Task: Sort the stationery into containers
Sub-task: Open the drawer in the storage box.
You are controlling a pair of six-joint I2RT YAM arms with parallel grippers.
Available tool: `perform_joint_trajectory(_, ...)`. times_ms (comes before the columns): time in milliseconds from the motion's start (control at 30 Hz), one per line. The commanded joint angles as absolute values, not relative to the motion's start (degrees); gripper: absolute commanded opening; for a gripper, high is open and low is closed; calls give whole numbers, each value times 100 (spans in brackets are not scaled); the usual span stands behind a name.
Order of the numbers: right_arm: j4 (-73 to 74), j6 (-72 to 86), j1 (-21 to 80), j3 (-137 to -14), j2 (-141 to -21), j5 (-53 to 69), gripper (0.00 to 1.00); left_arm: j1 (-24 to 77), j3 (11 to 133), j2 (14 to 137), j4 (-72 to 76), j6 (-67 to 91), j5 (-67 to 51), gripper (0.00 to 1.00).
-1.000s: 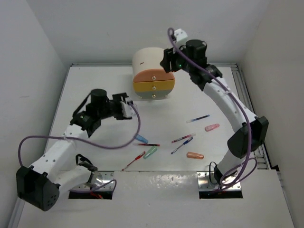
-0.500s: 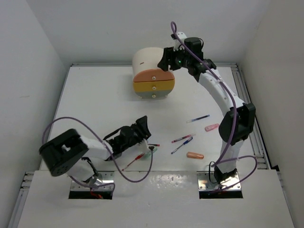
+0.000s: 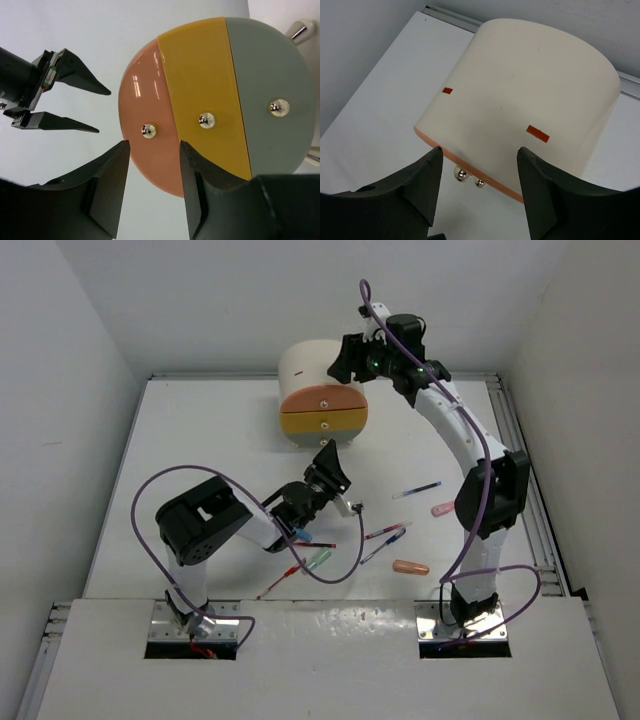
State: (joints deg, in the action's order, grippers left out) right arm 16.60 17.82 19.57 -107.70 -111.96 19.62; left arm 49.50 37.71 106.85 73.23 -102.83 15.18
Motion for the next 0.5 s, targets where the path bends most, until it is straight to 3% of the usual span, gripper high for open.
perform_joint_trajectory(0, 1319, 1881, 1925, -11039, -11364, 2074, 61, 4869, 4078, 10802, 8297, -10073, 1757, 51)
perform_joint_trajectory(200, 1029, 1942, 1916, -10978, -11461, 2136, 70, 4790, 4525, 10846, 7665, -9511, 2003, 51)
perform_joint_trajectory(467, 870, 1995, 1925, -10960, -11593, 2162, 70, 4667, 4658, 11074, 7313, -9071, 2109, 47)
